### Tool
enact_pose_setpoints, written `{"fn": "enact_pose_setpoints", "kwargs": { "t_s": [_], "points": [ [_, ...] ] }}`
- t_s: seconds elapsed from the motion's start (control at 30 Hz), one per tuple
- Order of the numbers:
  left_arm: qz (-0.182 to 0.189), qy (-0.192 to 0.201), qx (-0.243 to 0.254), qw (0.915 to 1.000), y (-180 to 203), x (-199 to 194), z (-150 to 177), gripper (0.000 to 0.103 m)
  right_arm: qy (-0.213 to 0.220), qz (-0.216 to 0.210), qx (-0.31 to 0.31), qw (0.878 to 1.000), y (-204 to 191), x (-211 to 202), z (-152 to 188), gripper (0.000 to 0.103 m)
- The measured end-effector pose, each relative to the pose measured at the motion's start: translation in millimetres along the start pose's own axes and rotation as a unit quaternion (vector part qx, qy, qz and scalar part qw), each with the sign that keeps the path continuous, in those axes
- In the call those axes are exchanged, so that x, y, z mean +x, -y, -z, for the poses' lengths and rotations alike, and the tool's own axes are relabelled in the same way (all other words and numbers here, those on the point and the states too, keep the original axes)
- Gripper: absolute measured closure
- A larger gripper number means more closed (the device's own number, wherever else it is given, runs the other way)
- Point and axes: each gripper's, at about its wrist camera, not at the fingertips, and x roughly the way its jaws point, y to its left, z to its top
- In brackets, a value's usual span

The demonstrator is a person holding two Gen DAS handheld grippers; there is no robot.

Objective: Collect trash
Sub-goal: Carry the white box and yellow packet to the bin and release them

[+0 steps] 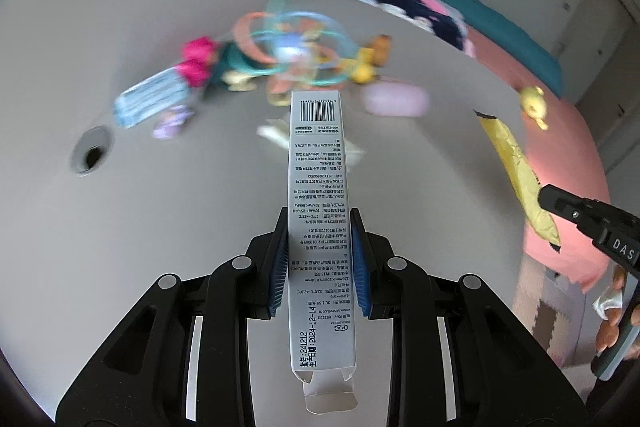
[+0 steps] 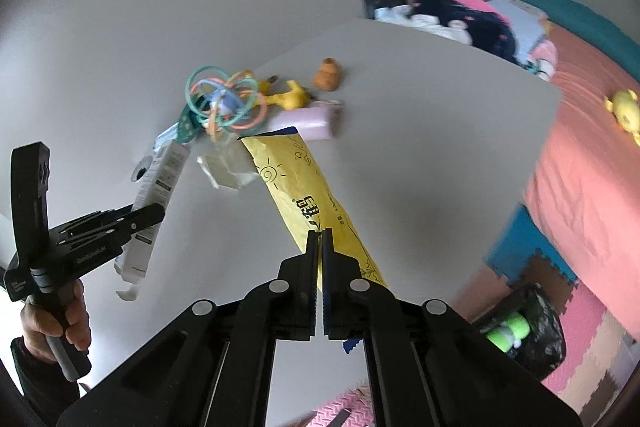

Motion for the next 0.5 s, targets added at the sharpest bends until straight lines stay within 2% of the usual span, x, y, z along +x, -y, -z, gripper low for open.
{"fn": "enact_pose_setpoints", "kwargs": {
  "t_s": [0.23, 0.4, 0.5],
  "points": [
    [0.043, -0.008, 0.068, 0.9967, 103, 10, 3, 0.075, 0.028, 0.045, 0.057, 0.997, 76, -55, 39, 0.101],
    [0.077, -0.024, 0.115, 0.9901, 184, 26, 16, 0.075, 0.039, 0.077, 0.106, 0.991, 134, -86, 74, 0.101],
    [0.094, -0.039, 0.149, 0.9836, 230, 37, 30, 0.075, 0.044, 0.104, 0.147, 0.983, 176, -103, 103, 0.101]
  ]
}}
